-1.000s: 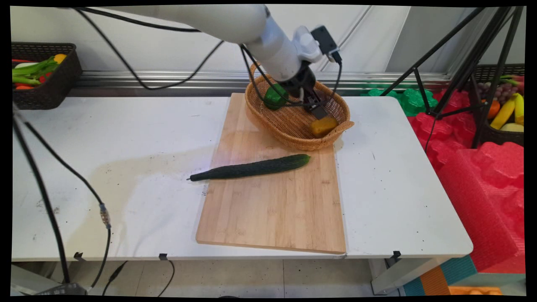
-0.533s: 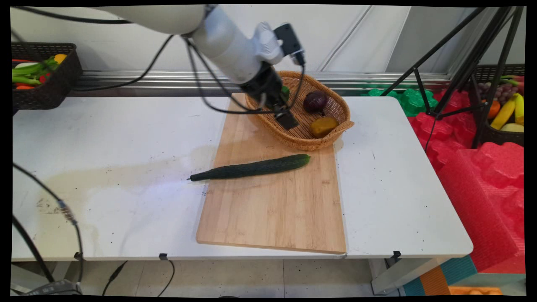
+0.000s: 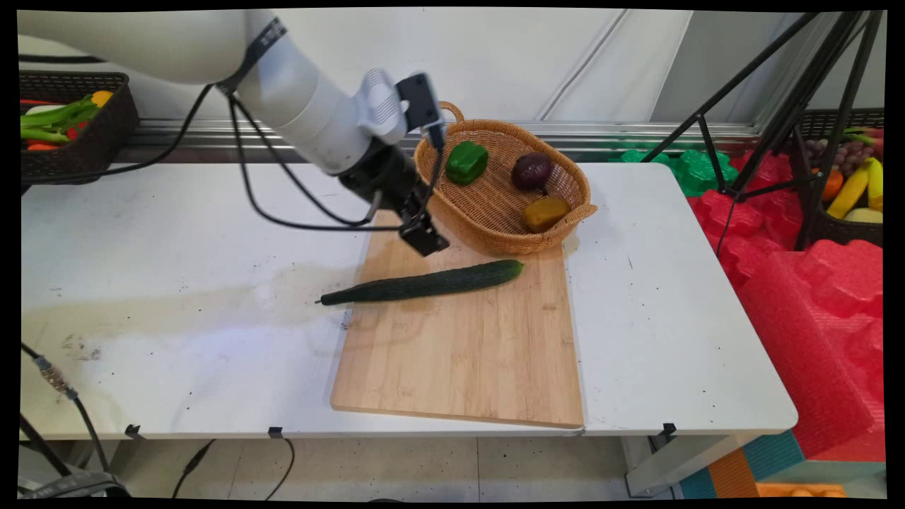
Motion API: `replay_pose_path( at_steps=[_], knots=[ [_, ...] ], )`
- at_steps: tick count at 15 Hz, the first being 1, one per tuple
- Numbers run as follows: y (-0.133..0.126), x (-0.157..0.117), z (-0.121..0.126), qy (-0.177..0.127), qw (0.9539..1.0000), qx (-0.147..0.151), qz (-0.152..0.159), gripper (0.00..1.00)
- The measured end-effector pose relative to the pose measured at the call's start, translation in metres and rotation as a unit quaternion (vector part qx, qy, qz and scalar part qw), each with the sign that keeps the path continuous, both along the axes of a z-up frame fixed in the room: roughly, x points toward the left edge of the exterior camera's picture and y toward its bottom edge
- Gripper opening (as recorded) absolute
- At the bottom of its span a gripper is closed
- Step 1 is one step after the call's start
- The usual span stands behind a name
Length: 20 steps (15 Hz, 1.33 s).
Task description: Pick up the cucumber from the cutting board
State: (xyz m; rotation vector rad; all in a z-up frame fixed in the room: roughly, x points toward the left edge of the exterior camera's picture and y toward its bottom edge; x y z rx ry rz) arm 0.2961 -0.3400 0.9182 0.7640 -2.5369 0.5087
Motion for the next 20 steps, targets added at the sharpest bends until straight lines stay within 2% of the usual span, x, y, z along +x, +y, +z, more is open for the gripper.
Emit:
replay_pose_path(
  at_steps=[4,7,20],
  knots=[
    [0.013,0.011,-0.013,-0.005,0.9999,0.013,-0.005,1.0],
    [0.013,0.013,-0.03,-0.008,0.9997,0.024,-0.006,1.0],
    [-0.018,-0.006,-0.104,-0.018,0.998,0.06,-0.006,1.0]
  ],
)
